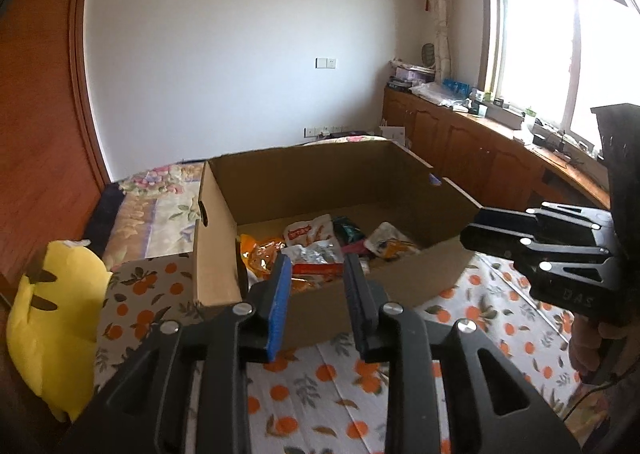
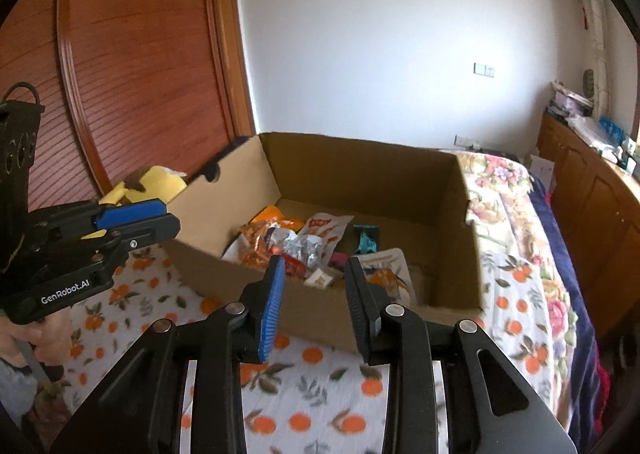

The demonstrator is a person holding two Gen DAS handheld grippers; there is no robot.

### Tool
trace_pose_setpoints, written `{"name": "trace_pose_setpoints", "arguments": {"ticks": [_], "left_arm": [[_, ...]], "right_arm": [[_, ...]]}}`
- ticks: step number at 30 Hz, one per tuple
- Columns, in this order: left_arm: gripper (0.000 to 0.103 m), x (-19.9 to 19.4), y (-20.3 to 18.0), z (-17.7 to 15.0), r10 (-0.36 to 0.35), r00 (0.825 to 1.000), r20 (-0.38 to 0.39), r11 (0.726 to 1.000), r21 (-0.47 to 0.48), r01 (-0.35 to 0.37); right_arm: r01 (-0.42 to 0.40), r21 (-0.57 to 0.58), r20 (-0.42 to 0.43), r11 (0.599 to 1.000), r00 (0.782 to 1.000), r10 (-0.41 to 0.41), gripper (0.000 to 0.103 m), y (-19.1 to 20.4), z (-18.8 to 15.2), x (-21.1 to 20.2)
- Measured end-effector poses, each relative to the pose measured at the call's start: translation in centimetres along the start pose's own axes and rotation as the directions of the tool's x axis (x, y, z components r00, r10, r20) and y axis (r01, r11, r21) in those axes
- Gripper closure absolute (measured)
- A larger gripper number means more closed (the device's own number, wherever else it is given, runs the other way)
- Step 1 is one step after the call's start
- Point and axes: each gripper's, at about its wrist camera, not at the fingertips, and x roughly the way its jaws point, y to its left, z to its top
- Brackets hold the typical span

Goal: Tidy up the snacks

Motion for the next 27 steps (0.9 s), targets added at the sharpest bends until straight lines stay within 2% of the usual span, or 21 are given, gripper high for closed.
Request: {"name": "trace_pose_setpoints", "arguments": {"ticks": [8, 9, 13, 17, 27], "left_arm": [[0.069, -6.3, -3.5, -0.5, 0.022, 0.999, 0.048, 0.999, 0.034, -0.024], [0.068, -7.2, -3.9, -0.5, 0.026, 0.998, 0.056, 0.999, 0.029, -0.028], [0.065, -9.9, -4.7, -0.6, 0.003, 0.998, 0.056, 1.000, -0.019, -0.002], [0.065, -12.2, -5.9, -0.8, 0.040, 0.997, 0.072, 0.999, -0.001, -0.040], [0.062, -18.2, -7.9, -1.5, 0.064, 0.992, 0.111, 0.998, 0.000, -0.064]], "right_arm": [[0.034, 0.000, 0.058, 0.999, 0.998, -0.034, 0.069, 0.5, -0.7, -7.1], [0.046, 0.002, 0.070, 0.999, 0.996, -0.046, 0.068, 0.7, -1.0, -9.1], [0.069, 0.012, 0.086, 0.998, 0.994, -0.070, 0.063, 1.0, -1.6, -12.6], [0.089, 0.005, 0.099, 0.996, 0.991, -0.089, 0.060, 1.4, -2.1, -14.7], [0.107, 0.033, 0.142, 0.994, 0.984, -0.110, 0.056, 3.1, -4.6, -20.8]]}}
